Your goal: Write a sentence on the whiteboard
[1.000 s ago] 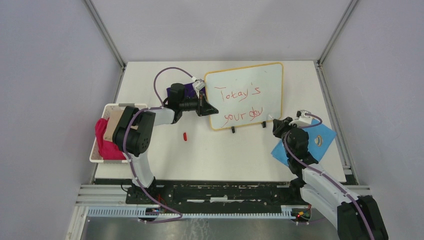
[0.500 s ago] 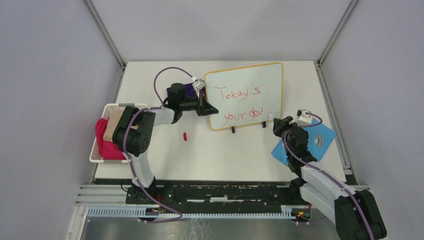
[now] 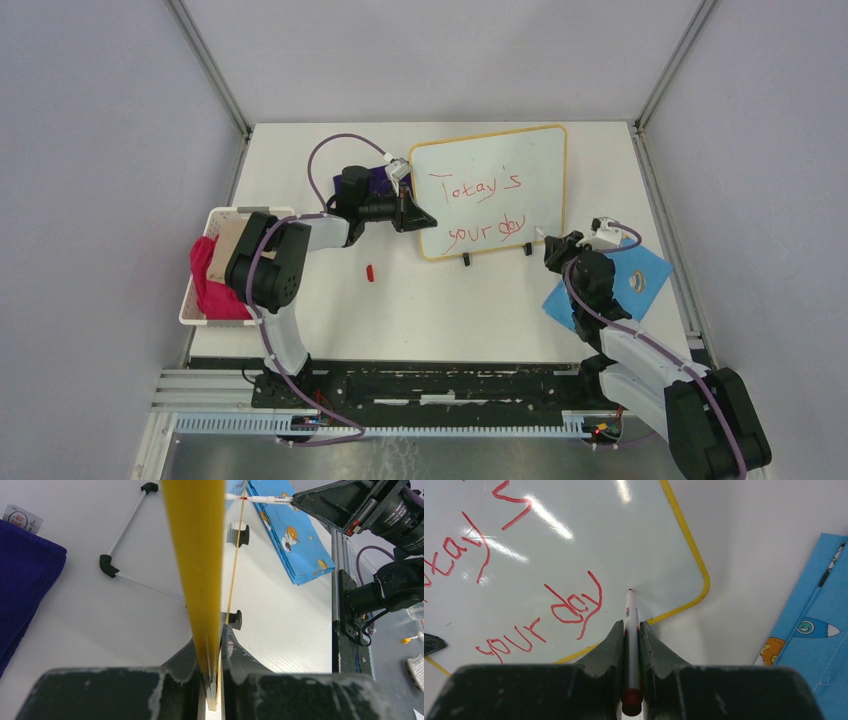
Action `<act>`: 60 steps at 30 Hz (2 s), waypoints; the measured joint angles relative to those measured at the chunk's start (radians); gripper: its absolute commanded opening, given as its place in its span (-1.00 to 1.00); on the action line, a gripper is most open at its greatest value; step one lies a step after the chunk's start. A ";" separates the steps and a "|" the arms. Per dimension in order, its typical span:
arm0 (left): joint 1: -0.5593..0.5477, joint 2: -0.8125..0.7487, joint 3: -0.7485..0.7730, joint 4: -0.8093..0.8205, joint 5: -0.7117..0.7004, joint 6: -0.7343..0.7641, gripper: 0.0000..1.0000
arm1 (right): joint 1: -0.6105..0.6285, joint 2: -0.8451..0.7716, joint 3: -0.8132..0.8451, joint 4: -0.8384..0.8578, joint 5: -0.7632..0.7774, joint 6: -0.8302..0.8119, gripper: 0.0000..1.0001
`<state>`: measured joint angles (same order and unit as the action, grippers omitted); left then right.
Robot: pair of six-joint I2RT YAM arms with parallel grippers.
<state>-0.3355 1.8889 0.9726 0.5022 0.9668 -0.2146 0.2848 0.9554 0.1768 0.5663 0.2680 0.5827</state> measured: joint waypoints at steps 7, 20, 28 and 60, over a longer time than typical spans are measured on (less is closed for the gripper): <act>0.000 0.000 0.002 -0.003 0.000 0.000 -0.96 | 0.000 0.011 0.001 0.005 -0.002 0.000 -1.00; -0.001 0.000 0.003 -0.005 0.000 0.000 -0.96 | -0.002 0.021 0.003 0.009 0.000 -0.004 -1.00; -0.002 0.000 0.005 -0.007 -0.001 0.000 -0.96 | -0.002 0.022 0.007 0.001 0.003 -0.005 -1.00; -0.004 -0.001 0.006 -0.011 -0.009 0.001 -0.92 | -0.004 -0.230 0.043 -0.131 -0.065 0.011 -1.00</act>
<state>-0.3397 1.8881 0.9783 0.4911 0.9581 -0.2138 0.2806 0.7258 0.2199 0.4351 0.2028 0.5934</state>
